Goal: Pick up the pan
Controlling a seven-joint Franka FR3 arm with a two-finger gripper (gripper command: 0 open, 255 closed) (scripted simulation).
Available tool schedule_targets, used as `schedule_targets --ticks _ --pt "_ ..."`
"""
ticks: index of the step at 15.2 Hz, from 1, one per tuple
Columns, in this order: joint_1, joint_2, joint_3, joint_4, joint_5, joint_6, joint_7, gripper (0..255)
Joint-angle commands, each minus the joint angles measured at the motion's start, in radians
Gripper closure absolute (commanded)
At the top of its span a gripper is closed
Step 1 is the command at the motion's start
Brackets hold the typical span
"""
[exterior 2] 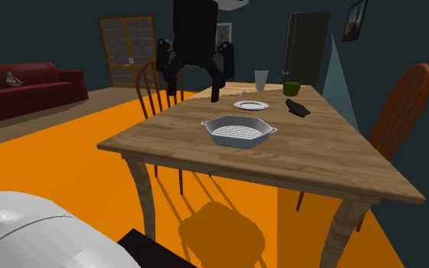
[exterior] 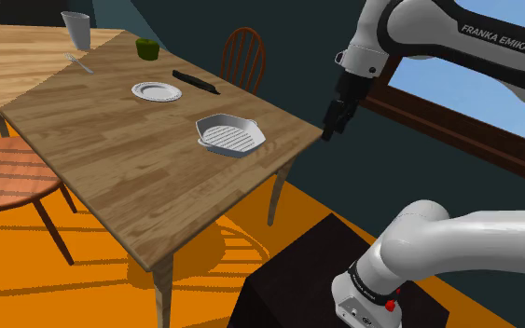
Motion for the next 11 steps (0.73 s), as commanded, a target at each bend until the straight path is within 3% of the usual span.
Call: schedule_targets --ticks 1,11 --pt "0.0 0.0 0.0 0.0 0.0 0.0 0.0 0" --pt "-0.046 0.275 0.013 0.029 0.01 0.334 0.101 0"
